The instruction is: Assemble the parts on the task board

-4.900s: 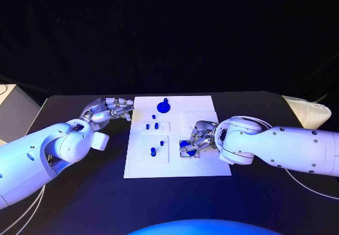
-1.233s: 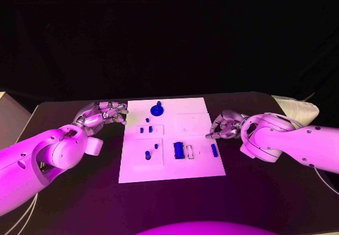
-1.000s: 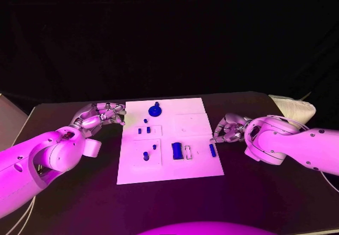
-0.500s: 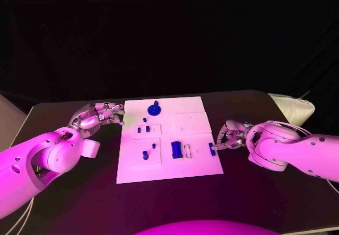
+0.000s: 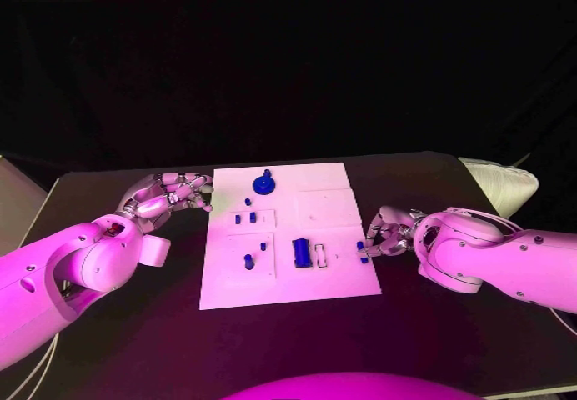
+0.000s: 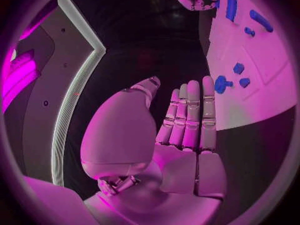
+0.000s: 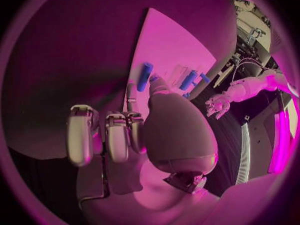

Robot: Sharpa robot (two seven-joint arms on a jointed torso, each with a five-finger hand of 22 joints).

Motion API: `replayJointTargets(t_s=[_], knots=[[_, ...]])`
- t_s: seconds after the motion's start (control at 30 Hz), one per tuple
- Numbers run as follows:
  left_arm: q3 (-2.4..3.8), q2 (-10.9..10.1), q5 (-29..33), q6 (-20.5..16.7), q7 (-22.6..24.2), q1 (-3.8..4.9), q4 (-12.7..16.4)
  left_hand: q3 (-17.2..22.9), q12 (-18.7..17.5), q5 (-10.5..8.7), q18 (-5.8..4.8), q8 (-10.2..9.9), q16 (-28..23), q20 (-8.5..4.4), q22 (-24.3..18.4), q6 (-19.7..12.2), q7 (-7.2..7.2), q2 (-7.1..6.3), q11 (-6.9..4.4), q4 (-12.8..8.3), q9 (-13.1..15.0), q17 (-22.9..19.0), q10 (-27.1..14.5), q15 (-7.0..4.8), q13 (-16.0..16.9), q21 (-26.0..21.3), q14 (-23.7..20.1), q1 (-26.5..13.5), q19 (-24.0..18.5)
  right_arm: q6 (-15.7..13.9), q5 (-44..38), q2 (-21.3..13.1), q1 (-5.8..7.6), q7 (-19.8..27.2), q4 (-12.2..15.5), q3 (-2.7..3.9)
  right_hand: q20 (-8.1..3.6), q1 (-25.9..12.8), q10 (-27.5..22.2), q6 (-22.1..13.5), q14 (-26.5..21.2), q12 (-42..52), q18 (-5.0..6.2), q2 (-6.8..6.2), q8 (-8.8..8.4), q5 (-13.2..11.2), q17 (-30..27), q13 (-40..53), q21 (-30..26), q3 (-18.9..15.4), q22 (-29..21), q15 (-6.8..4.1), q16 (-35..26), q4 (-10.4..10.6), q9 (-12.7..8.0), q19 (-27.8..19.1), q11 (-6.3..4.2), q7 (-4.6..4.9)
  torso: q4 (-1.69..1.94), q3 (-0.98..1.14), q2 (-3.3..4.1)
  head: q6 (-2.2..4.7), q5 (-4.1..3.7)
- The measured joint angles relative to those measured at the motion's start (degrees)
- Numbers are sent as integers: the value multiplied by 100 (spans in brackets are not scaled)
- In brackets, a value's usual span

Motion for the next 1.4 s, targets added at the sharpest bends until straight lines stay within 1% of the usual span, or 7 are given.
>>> replayJointTargets(t_s=[0.37, 0.67, 0.8, 0.87, 1.03, 1.2, 1.4], knots=[[0, -16, 2, 6, 0, -2, 8, 0, 0, 0, 0, 0, 0, 0, 0, 0, 0, 0, 0, 0, -1, 4, 0, 0, -1, 0, 0, 0, 0, -13, -203, 241, -84, -20, -136, 23, 0, 392, 0, 18, 22, 0, 0, 56, 118, 0, 0, -1, -22, 168, -1, -22, 0, -25, 50, 0, 0, -20, 0, -3, -3, -5, 29], [0, -29, 3, 9, -3, -2, 15, -24, 24, 0, 0, 0, 0, -21, -15, 0, 0, 23, 0, 24, -1, 4, 0, 0, -1, -23, 0, 23, 21, -48, -379, 359, -121, -16, -186, 42, 0, 771, 1, 18, 22, 0, 1, -44, 128, -7, 4, -1, -22, 513, -1, -22, 0, -22, 59, 0, -41, -42, 1, -4, -3, -31, 50], [0, -34, 3, 10, -6, -3, 18, -39, 29, 0, 0, 0, 0, -21, -25, 0, 0, 23, 0, 39, -2, 4, 1, 0, 1, -23, 0, 23, 21, -48, -440, 396, -129, 15, -169, 48, -44, 1060, 0, 2, 21, -21, 1, -227, 60, 35, 4, -2, -22, 1175, -2, -64, 0, -11, -15, 0, -41, -48, -1, -4, -4, -42, 57], [0, -35, 3, 10, -7, -3, 19, -39, 29, 0, 0, 0, 0, -21, -25, 0, 0, 23, 0, 39, -1, 4, 1, 0, 4, -23, 0, 23, 21, -47, -456, 411, -131, 28, -160, 49, -44, 1117, 0, -15, 21, -23, 1, -283, 80, 183, 4, -2, -22, 1377, -2, -64, 0, 74, -86, 1, -41, -50, -1, -4, -6, -43, 57], [0, -35, 4, 11, -8, -3, 20, -39, 29, 0, -1, 0, 0, 0, -35, 0, 0, 47, 0, 39, -2, 3, 1, -1, 4, -46, 0, 46, 41, -48, -495, 424, -138, 48, -151, 48, -44, 1137, 0, -27, 21, -22, 1, -314, 173, 405, 4, -2, -22, 1885, -2, -64, 0, 267, -91, 1, -40, -53, -4, -4, -7, -44, 62], [0, -35, 4, 13, -10, -3, 21, -39, 29, 0, -1, 0, 0, 0, -42, 0, 0, 52, -21, 39, 0, 3, -20, -1, 4, -45, 0, 101, 41, -99, -464, 397, -143, 37, -109, 43, -44, 796, 0, -27, 21, -22, 2, -582, 243, 638, 4, -2, 11, 2502, -2, -64, 0, 177, -20, 1, -40, -53, -4, -1, -6, -37, 70], [0, -38, 4, 21, -19, -4, 21, -55, 29, 0, -1, 0, 0, -21, -50, 0, 0, 53, -9, 55, 3, 3, -32, -1, 3, -66, 0, 99, 61, -182, -206, 335, -122, 11, 15, 15, -43, 486, 0, -52, 21, -22, 2, -627, 271, 780, 3, -3, 50, 2879, -2, -63, 0, -31, -3, 1, -40, -32, -3, -1, -5, -43, 86]])
